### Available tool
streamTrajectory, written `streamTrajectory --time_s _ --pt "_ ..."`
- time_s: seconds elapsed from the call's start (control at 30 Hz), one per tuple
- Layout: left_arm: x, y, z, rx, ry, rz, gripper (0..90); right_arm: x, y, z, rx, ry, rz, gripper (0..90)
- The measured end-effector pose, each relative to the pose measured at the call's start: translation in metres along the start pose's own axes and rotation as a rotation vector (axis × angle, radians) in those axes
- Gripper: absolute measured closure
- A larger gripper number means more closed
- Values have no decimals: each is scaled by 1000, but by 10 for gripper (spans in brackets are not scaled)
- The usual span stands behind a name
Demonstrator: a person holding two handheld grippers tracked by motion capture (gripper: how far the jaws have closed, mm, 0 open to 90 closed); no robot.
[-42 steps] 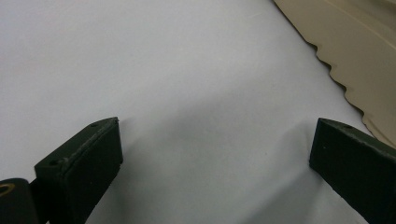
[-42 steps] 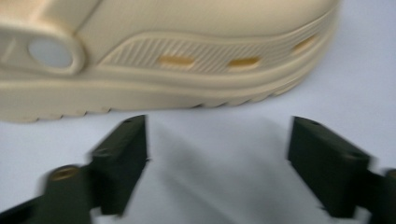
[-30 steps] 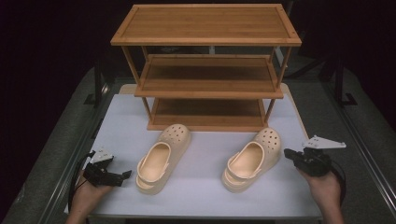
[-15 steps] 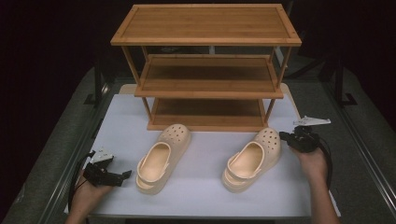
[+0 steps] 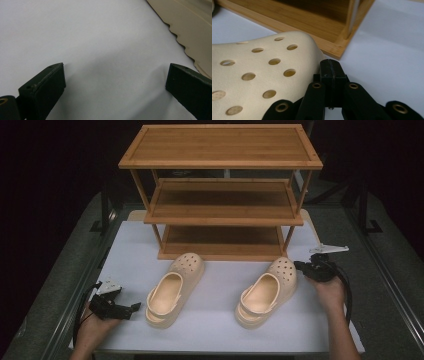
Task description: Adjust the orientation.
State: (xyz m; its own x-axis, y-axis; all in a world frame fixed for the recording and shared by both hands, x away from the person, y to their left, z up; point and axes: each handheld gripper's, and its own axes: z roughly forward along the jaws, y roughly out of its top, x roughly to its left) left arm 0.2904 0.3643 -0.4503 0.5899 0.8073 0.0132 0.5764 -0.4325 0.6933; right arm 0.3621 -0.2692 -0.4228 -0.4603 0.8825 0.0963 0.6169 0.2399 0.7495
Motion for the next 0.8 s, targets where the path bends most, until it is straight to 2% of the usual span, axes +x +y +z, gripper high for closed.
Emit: streamTrajectory --time_s 0.17,0.47,0.7,0.8 --pt "0 0 0 -1 0 0 19 13 3 5 7 26 -22 897" --pt "0 0 0 -1 0 0 19 48 12 20 23 86 -93 897" --pt "0 0 0 0 -1 1 19 59 15 28 27 115 -106 897" --pt "0 0 0 0 -1 1 19 64 16 29 32 100 -122 896"
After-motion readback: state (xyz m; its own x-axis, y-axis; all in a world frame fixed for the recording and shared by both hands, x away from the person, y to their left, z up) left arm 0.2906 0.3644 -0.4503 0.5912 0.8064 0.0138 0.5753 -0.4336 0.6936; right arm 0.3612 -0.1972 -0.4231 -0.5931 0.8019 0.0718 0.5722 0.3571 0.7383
